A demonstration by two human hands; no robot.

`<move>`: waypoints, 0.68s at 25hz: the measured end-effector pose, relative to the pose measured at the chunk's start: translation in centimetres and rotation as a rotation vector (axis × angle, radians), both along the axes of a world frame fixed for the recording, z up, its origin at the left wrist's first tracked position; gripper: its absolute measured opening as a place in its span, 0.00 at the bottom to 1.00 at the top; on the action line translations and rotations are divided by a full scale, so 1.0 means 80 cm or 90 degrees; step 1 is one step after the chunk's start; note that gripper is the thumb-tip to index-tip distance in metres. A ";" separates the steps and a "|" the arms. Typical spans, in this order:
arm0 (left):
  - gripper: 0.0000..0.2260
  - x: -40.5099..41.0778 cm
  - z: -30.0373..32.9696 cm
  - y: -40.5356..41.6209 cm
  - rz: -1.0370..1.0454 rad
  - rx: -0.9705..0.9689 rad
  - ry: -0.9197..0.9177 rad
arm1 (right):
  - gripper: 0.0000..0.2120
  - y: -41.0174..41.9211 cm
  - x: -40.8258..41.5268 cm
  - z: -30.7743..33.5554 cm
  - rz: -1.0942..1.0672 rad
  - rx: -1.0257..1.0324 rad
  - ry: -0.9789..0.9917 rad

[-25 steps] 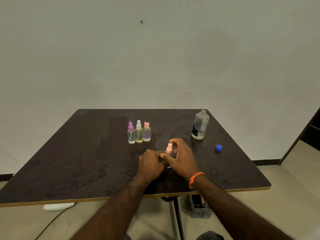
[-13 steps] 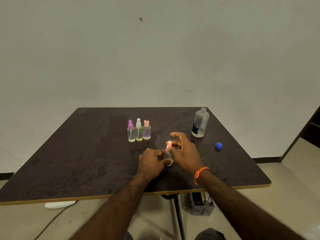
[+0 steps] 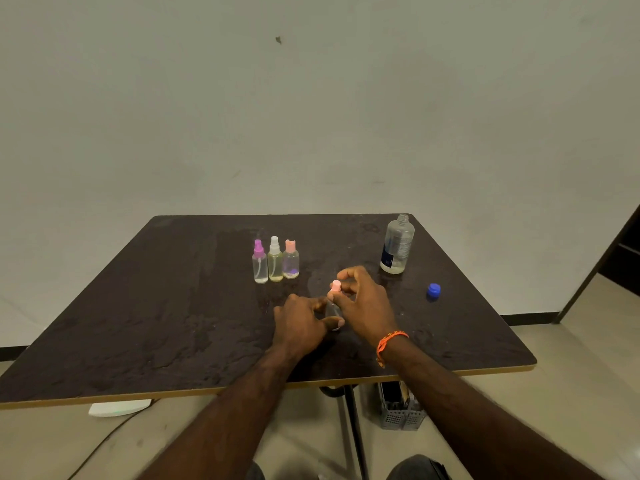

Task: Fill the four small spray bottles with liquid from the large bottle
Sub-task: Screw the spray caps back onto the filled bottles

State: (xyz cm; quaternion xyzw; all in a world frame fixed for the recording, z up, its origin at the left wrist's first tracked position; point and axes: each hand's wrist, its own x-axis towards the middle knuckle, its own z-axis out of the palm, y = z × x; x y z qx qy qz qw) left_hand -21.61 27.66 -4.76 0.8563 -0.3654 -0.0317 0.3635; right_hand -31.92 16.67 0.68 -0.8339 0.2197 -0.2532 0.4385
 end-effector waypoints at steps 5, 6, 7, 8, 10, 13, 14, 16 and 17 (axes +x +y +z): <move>0.16 0.006 -0.016 -0.003 -0.004 -0.017 0.001 | 0.13 0.001 0.004 -0.011 -0.030 0.019 -0.039; 0.15 0.007 -0.015 -0.004 -0.003 -0.009 -0.003 | 0.13 0.001 0.006 -0.012 -0.058 0.025 -0.050; 0.14 0.007 -0.012 -0.005 0.000 0.001 -0.009 | 0.14 0.002 0.007 -0.012 -0.077 0.027 -0.056; 0.13 0.006 -0.009 -0.006 0.004 0.006 -0.010 | 0.15 0.001 0.009 -0.012 -0.083 0.026 -0.055; 0.13 0.006 -0.006 -0.005 0.011 0.002 0.013 | 0.16 0.001 0.008 -0.014 -0.073 0.031 -0.051; 0.13 0.003 -0.007 0.000 -0.012 -0.014 0.035 | 0.13 0.000 -0.002 -0.020 -0.044 0.035 -0.027; 0.13 0.002 -0.008 0.002 -0.027 -0.023 0.039 | 0.12 0.000 -0.005 -0.025 -0.033 0.030 -0.016; 0.13 0.003 -0.009 0.006 -0.040 -0.026 0.039 | 0.13 0.000 -0.010 -0.030 -0.014 0.045 -0.009; 0.12 0.004 -0.006 0.008 -0.040 -0.016 0.031 | 0.14 0.002 -0.010 -0.031 -0.010 0.062 -0.008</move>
